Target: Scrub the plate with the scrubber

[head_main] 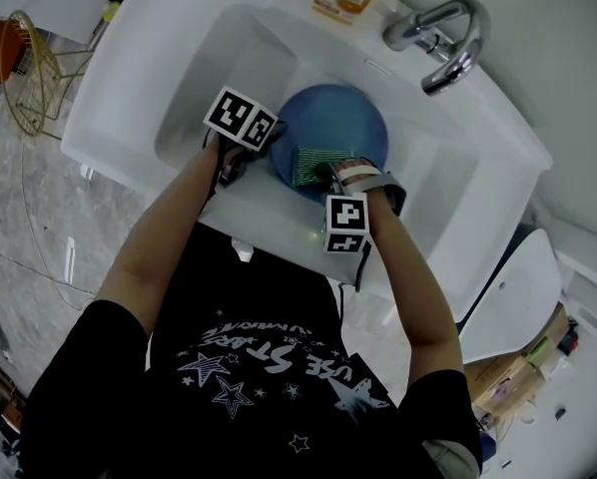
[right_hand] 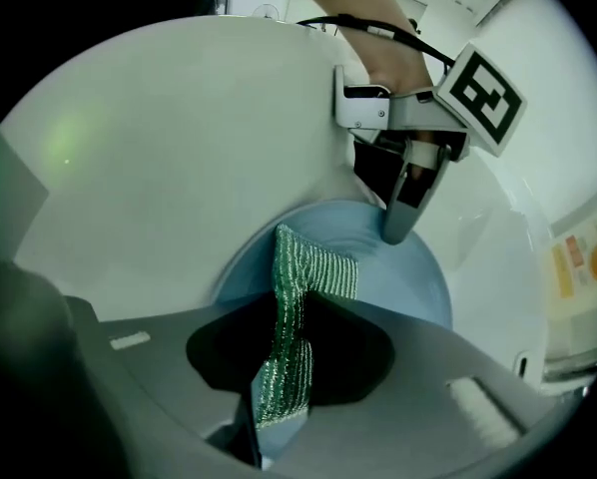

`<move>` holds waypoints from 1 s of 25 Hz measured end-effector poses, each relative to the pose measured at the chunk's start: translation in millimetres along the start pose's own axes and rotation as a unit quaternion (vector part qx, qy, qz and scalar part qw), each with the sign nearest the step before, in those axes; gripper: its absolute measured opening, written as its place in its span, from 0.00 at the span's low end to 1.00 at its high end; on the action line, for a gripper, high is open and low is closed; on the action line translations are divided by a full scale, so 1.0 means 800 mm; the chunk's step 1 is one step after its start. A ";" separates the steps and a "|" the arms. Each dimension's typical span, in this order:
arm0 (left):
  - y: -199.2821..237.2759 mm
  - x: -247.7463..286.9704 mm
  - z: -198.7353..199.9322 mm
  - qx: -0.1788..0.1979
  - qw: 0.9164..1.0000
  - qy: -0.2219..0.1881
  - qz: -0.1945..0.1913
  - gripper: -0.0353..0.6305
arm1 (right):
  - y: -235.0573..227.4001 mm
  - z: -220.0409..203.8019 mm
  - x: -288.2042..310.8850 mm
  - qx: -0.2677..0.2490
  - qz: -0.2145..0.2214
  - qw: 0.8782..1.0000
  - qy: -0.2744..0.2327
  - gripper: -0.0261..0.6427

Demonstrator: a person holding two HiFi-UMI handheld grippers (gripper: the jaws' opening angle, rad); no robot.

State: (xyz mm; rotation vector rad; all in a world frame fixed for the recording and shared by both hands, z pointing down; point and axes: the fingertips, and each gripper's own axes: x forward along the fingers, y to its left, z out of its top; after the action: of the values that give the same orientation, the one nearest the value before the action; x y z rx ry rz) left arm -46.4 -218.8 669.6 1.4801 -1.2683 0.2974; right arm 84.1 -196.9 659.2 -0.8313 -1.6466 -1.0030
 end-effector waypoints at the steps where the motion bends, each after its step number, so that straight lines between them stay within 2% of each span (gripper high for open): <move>1: -0.001 0.000 0.000 0.001 1.000 -0.001 0.000 0.16 | 0.006 -0.004 -0.003 0.006 0.005 1.000 0.001 0.21; 3: -0.001 0.000 0.001 0.003 1.000 -0.001 0.001 0.16 | 0.009 -0.009 -0.012 0.029 0.003 1.000 -0.003 0.21; 8: 0.002 -0.002 -0.001 0.004 1.000 0.001 0.010 0.16 | -0.032 -0.018 -0.048 0.110 -0.047 0.993 -0.008 0.19; 11: 0.003 -0.001 -0.001 0.003 1.000 0.002 0.015 0.16 | -0.075 -0.041 -0.061 0.148 -0.114 0.982 0.009 0.19; 14: 0.004 0.000 -0.001 0.002 1.000 0.004 0.019 0.16 | -0.118 -0.065 -0.056 0.178 -0.181 0.966 0.038 0.19; 17: 0.005 -0.001 -0.002 0.003 1.000 0.006 0.023 0.16 | -0.146 -0.077 -0.033 0.185 -0.217 0.956 0.062 0.19; 21: 0.006 0.001 0.000 0.000 1.000 0.003 0.024 0.16 | -0.157 -0.081 0.002 0.183 -0.219 0.954 0.089 0.19; 25: 0.007 -0.001 0.002 0.001 1.000 0.000 0.028 0.16 | -0.133 -0.077 0.028 0.209 -0.168 0.959 0.087 0.20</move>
State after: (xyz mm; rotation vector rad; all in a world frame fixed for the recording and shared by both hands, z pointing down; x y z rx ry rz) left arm -51.8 -218.6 671.4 1.4484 -1.3114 0.3342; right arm 9.1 -296.4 667.1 -0.1789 -1.7916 -0.8777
